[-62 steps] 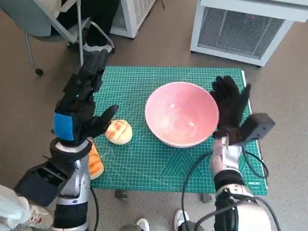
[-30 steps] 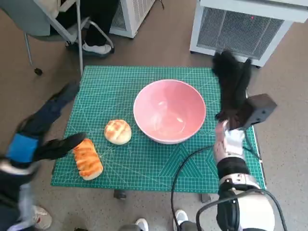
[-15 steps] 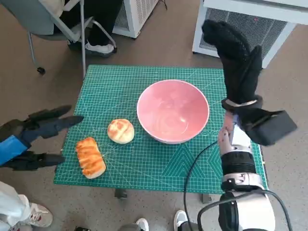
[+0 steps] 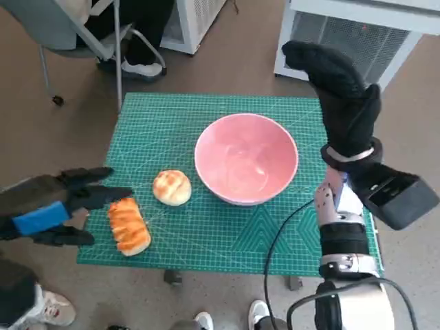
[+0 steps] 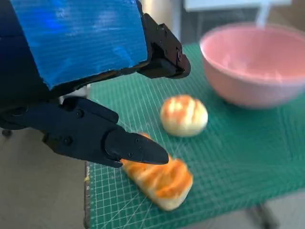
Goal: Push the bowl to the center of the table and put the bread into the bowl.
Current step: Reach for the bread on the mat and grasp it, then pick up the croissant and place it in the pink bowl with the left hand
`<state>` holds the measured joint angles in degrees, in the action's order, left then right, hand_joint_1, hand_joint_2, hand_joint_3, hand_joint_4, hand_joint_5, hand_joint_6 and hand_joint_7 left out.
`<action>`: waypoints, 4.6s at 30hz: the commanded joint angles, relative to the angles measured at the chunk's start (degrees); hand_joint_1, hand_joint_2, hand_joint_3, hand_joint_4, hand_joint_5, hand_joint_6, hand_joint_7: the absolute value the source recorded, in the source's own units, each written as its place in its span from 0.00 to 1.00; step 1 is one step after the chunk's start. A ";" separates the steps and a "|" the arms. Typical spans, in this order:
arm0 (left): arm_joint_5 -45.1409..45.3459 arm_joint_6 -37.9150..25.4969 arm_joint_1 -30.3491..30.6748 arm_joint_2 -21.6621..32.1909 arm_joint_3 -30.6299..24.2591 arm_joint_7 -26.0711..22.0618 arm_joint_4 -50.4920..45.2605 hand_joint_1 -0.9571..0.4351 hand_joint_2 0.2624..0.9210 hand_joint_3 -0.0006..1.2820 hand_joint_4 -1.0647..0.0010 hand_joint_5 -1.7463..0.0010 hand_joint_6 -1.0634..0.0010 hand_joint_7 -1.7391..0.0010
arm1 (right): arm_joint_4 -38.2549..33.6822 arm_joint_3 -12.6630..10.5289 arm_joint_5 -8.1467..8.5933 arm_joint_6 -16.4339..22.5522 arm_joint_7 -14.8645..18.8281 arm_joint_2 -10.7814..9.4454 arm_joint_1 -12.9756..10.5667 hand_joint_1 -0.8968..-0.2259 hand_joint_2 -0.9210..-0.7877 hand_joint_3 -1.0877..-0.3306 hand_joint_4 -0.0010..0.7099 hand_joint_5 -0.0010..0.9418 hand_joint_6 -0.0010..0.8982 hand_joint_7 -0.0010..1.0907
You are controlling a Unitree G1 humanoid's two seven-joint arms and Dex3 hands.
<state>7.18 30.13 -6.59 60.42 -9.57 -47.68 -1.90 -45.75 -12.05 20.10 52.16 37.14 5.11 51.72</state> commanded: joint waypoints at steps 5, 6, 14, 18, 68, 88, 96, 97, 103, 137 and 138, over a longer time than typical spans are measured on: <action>5.81 6.44 -6.51 -1.06 6.97 2.03 7.45 0.52 0.87 0.00 0.69 1.00 0.54 0.99 | -0.07 0.55 -0.50 -1.14 -0.52 0.01 -1.93 0.46 0.00 0.43 0.40 0.02 0.00 0.60; 6.40 7.00 -6.97 -1.19 7.53 2.34 8.11 0.53 0.87 0.00 0.69 1.00 0.54 0.99 | -0.06 0.59 -0.55 -1.16 -0.55 0.03 -1.97 0.46 0.00 0.43 0.39 0.02 0.00 0.59; 11.96 10.26 -9.40 -3.34 12.20 6.06 12.69 0.58 0.88 0.00 0.70 1.00 0.58 1.00 | 0.23 1.05 -1.19 -1.04 -1.43 0.32 -2.52 0.47 0.00 0.43 0.38 0.01 0.00 0.57; 13.34 11.16 -10.32 -4.33 14.48 6.89 15.39 0.59 0.89 0.01 0.72 1.00 0.58 1.00 | 0.40 1.31 -1.19 -0.96 -1.69 0.33 -2.80 0.47 0.00 0.42 0.38 0.01 0.00 0.56; 10.08 3.60 -15.50 -4.26 17.64 4.03 15.79 0.69 0.98 0.10 0.49 0.18 0.32 0.45 | 0.44 1.62 -2.25 -0.26 -3.90 0.45 -4.02 0.48 0.00 0.38 0.37 0.00 0.00 0.56; 1.51 0.05 -40.24 -17.73 15.51 8.26 14.10 0.69 1.00 0.08 0.44 0.35 0.39 0.27 | 2.66 1.18 -1.66 -1.73 -4.00 1.28 -4.25 0.49 0.00 0.36 0.37 0.00 0.00 0.54; 9.26 3.87 -51.78 -26.30 21.70 12.09 25.46 0.69 1.00 0.08 0.44 0.33 0.38 0.29 | 5.24 1.32 -1.51 -2.82 -4.54 1.08 -5.13 0.50 0.00 0.34 0.36 0.00 0.00 0.55; 10.30 4.16 -53.00 -27.32 22.54 12.55 27.45 0.69 1.00 0.08 0.44 0.34 0.38 0.29 | 5.48 1.34 -1.50 -2.93 -4.61 1.04 -5.22 0.50 0.00 0.34 0.36 0.00 0.00 0.55; 14.96 4.52 -58.53 -32.62 26.57 15.33 39.20 0.69 1.00 0.08 0.46 0.35 0.36 0.28 | 7.22 1.54 -1.66 -3.59 -5.21 0.82 -5.92 0.49 0.00 0.34 0.36 0.00 0.00 0.55; 21.13 -8.32 -60.64 -40.80 33.34 12.30 54.90 0.64 0.92 0.03 0.93 0.99 0.76 0.97 | 12.78 2.72 -2.82 -5.34 -8.29 1.78 -8.88 0.51 0.00 0.31 0.33 0.00 0.00 0.54; 20.85 -8.07 -60.12 -40.09 33.02 12.06 53.63 0.63 0.91 0.02 0.94 0.99 0.77 0.98 | 12.80 2.77 -2.86 -5.40 -8.34 1.76 -8.88 0.51 0.00 0.31 0.33 0.00 0.00 0.54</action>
<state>29.30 22.30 -67.68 18.15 24.62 -34.24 55.61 -33.09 -9.48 17.76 47.49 29.27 6.53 44.06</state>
